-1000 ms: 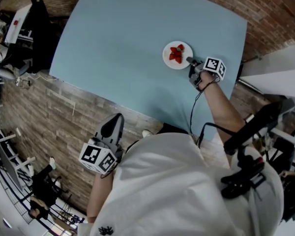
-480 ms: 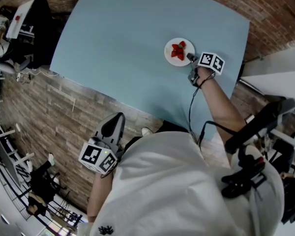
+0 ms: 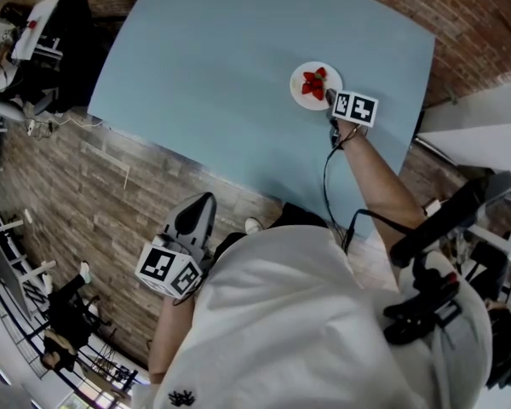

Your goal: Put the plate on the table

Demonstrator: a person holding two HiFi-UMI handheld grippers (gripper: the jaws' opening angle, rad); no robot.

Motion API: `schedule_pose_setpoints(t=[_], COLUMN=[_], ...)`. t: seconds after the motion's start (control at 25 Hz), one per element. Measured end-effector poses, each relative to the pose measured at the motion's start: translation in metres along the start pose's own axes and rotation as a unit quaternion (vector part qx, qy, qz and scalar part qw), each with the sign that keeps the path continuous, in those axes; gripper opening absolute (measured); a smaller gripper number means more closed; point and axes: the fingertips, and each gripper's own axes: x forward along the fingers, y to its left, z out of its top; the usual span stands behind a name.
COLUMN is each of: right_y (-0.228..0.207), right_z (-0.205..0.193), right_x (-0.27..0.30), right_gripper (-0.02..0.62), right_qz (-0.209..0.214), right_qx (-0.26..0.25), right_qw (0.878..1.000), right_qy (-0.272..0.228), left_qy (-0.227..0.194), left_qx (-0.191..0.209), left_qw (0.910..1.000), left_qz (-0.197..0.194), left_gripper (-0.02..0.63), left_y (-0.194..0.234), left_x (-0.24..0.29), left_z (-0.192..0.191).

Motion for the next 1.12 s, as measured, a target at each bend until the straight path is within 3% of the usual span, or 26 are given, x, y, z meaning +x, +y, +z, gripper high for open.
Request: schedule_pose_setpoints(t=[0.16,0.36,0.6,0.84,1.12], right_y=[-0.009,-0.007,0.008,0.035,0.09], right_z=[0.004,0.007,-0.006,-0.043,-0.128], right_x=[-0.004,-0.018,-0.062,-0.118,-0.197], right_gripper=[0.129,0.128,0.127,0.127,0.126], right_qz=[-0.045,-0.048,-0.046,-0.037,0.004], right_qx=[-0.061,-0.055,-0.052,-0.039,-0.033], right_qw=[0.997,0.997,0.996,0.995,0.996], right_qy=[-0.015,-0.037,-0.062,-0.085,-0.083], left_qy=[-0.008,-0.017,-0.02,-0.034,-0.027], left_qx=[0.002,-0.006,0.016,0.028,0.025], left_qw=[1.0,0.9998,0.9988,0.9957,0.9926], left_qz=[0.003,-0.001,-0.041,-0.082,-0.115], left_gripper=[0.0,0.001,0.0,0.0,0.0], left_y=[0.006,0.019,0.019,0.022,0.023], left_x=[-0.012,-0.027,-0.041,-0.074,-0.121], left_z=[0.0,-0.005,-0.01,-0.029,-0.068])
